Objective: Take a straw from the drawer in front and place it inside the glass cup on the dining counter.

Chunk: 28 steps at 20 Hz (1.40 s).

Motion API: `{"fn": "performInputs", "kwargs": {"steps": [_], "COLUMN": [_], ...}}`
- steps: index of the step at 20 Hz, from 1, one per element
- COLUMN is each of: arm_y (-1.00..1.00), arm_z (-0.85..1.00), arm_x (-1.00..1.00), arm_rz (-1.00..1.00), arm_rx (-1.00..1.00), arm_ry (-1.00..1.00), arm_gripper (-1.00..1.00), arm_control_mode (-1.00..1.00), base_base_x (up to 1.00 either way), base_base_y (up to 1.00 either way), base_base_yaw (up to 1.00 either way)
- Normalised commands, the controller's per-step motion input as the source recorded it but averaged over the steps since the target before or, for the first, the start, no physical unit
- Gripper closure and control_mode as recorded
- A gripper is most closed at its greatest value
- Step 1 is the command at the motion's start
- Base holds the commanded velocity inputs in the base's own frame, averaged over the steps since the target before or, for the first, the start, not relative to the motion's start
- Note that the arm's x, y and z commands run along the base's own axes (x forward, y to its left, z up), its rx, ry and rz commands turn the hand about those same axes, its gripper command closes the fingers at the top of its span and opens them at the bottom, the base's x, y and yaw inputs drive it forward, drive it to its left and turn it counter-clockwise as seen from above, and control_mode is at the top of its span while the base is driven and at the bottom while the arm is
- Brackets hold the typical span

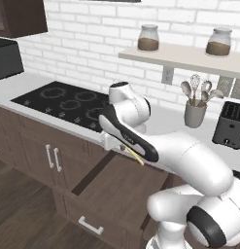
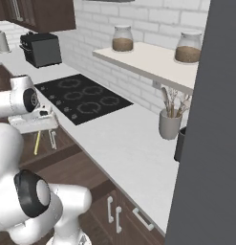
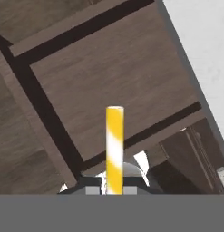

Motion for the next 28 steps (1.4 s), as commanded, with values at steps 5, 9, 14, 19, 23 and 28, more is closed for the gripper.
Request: {"fn": "performInputs", "kwargs": {"steps": [5,9,14,19,23,28], "arm_y": [-0.80,-0.69,-0.59,-0.35,-0.04,0.00], "arm_z": [0.70,0.39,0.09,0.00,0.01,0.00], "arm_x": [-0.39,-0.49,-0.52,-0.08,-0.03,0.00], "arm_rz": [-0.06,-0.02,0.00,-0.01,0.00,0.00], "arm_rx": [0.00,0.00,0.00,0.01,0.01,0.00], "arm_ry": [-0.15,-0.29,-0.41,-0.18,-0.03,0.00], "arm_gripper": [1.00,1.00,1.00,1.00,1.00,1.00], "arm_control_mode": [-1.00,-1.00,-1.00,-1.00,1.00,1.00], "base_base_x": [0.00,0.00,0.00,0.00,-0.36,-1.00], "base_base_y": [0.00,0.00,0.00,0.00,0.00,0.60], "base_base_yaw": [0.00,0.00,0.00,0.00,0.00,0.08]}}
